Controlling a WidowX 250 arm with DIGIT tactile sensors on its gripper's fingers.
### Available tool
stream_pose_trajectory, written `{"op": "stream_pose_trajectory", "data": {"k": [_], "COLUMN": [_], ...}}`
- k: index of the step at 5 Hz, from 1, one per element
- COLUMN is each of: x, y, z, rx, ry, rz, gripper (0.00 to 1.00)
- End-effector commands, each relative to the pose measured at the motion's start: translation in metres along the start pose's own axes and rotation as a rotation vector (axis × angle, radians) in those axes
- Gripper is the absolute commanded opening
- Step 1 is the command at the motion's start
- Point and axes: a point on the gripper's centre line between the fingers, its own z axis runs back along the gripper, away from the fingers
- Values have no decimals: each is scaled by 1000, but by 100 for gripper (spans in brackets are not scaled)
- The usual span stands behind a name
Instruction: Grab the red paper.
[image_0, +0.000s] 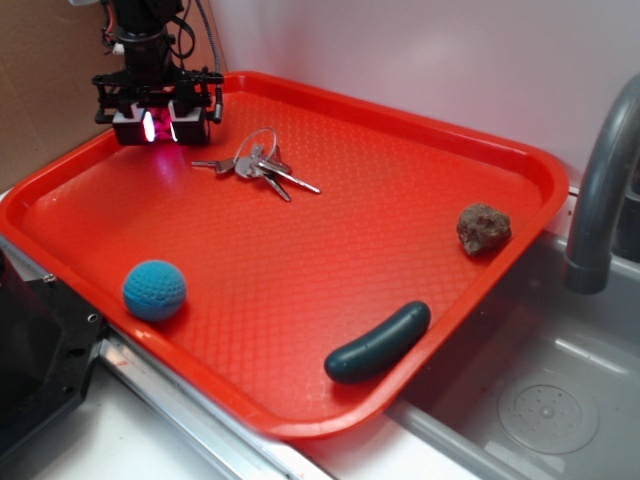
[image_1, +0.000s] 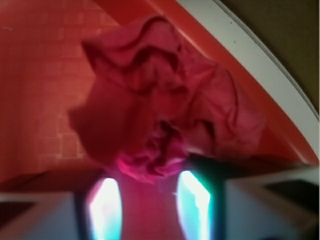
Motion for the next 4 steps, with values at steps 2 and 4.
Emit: {"op": "stream_pose_trajectory", "data": {"k": [2, 4], "x": [-5, -7], "y": [13, 15], "z": [3, 18], "rx": [-8, -78], "ry": [24, 16], "rz": [-31, -108], "gripper": [0, 0]}}
